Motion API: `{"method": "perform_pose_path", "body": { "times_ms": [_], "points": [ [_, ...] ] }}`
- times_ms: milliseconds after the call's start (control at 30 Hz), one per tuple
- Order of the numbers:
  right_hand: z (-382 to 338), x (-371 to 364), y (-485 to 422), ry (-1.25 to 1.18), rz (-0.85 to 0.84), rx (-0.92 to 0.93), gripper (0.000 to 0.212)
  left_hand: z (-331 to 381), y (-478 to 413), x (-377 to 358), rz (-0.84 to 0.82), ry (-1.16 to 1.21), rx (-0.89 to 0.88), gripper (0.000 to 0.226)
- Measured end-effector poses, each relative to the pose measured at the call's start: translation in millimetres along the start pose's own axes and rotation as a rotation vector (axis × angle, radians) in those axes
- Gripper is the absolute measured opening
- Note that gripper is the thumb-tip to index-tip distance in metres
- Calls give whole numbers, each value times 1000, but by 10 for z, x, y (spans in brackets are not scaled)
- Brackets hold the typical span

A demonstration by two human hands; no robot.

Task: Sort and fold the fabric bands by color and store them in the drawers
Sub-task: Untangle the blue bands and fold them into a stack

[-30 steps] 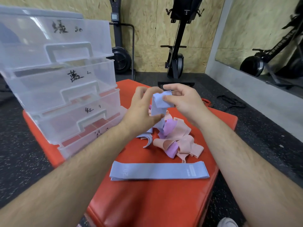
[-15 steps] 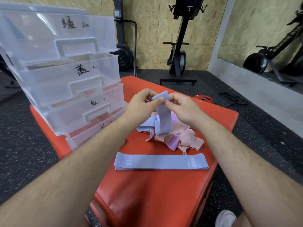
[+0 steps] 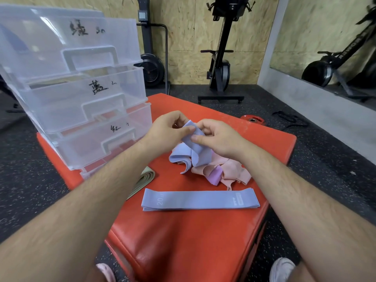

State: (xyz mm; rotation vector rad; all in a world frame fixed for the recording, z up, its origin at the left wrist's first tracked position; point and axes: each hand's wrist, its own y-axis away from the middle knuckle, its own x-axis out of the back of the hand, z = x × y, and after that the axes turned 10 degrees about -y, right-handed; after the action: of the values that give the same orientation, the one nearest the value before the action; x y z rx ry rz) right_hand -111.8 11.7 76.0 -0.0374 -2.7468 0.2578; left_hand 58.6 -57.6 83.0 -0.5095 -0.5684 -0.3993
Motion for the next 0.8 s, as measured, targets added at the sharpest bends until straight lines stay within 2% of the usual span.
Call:
{"method": "perform_pose_path", "body": {
  "times_ms": [100, 300, 467, 600, 800],
  "points": [
    [-8, 22, 5, 40, -29, -17, 13, -25, 35, 113, 65, 86, 41, 13],
    [-26, 273, 87, 331, -8, -69, 18, -130, 129, 412, 184, 212, 119, 13],
    [20, 609, 286, 425, 24, -140, 15, -290, 211, 579, 248, 281, 215, 14],
    [115, 893, 517, 395, 21, -218, 13, -458, 322, 679, 186, 218, 302, 19],
    [305, 1024, 856, 184, -38, -344, 24, -593, 662, 518, 16, -52, 383, 17]
  ]
}}
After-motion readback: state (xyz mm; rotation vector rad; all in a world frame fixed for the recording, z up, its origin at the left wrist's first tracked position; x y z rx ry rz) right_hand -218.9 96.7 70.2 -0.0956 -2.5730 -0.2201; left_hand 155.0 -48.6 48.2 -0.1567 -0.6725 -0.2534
